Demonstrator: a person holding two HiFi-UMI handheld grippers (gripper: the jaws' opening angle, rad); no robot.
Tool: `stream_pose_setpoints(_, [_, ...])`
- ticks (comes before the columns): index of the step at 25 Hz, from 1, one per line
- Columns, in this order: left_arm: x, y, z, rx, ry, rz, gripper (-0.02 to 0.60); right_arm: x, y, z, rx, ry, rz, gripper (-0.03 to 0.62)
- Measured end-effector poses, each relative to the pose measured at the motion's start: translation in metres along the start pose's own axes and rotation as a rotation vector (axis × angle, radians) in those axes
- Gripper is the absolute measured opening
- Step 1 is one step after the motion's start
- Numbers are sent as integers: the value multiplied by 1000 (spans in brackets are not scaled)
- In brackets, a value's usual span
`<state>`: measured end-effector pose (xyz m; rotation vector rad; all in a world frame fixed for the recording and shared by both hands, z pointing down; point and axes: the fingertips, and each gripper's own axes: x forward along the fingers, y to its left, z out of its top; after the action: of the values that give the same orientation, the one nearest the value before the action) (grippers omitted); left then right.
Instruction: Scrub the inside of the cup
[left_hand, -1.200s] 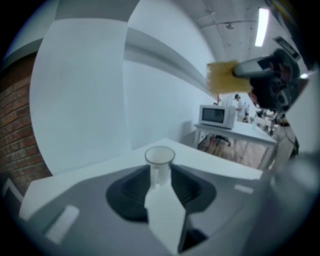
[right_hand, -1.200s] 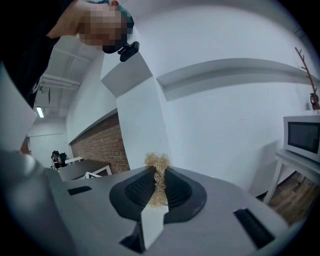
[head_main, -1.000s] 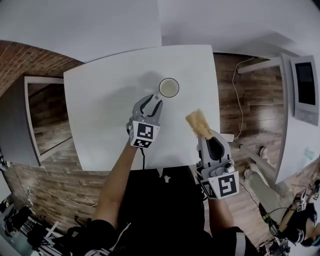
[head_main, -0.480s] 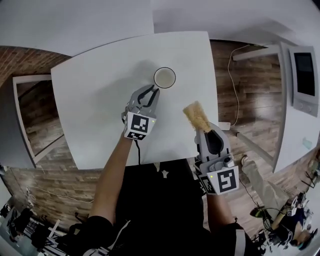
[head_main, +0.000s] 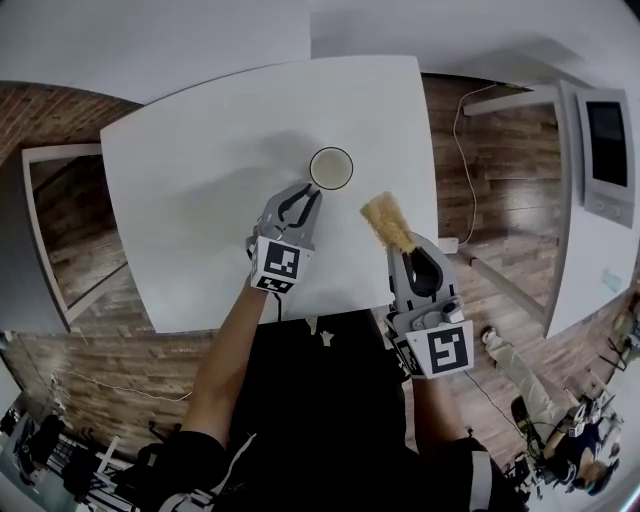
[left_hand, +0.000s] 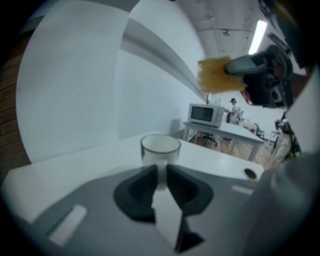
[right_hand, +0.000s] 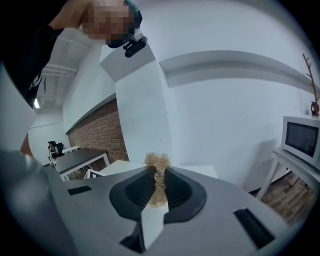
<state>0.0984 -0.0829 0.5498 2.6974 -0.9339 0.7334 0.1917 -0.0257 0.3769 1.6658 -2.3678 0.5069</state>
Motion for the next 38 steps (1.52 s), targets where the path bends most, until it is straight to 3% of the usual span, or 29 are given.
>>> stream_pose_setpoints(5, [-28, -27, -20, -27, 16, -35, 61, 16, 19, -12, -83, 126, 45, 31])
stream_pose_setpoints(12, [-61, -57, -40, 6, 46, -82, 60, 33, 53, -77, -315, 442, 192, 31])
stream_pose_setpoints(16, [-71, -68, -45, 48, 52, -116, 60, 43, 70, -108, -329, 559, 264, 31])
stream_pose_setpoints(26, [-73, -73, -47, 71, 46, -130, 60, 65, 75, -148, -388, 743, 268, 31])
stream_pose_setpoints(34, [-74, -76, -46, 97, 45, -127, 60, 83, 77, -185, -561, 998, 312, 29])
stream_pose_setpoints(38, [-73, -74, -46, 95, 51, -117, 63, 92, 75, -189, -619, 1047, 298, 29])
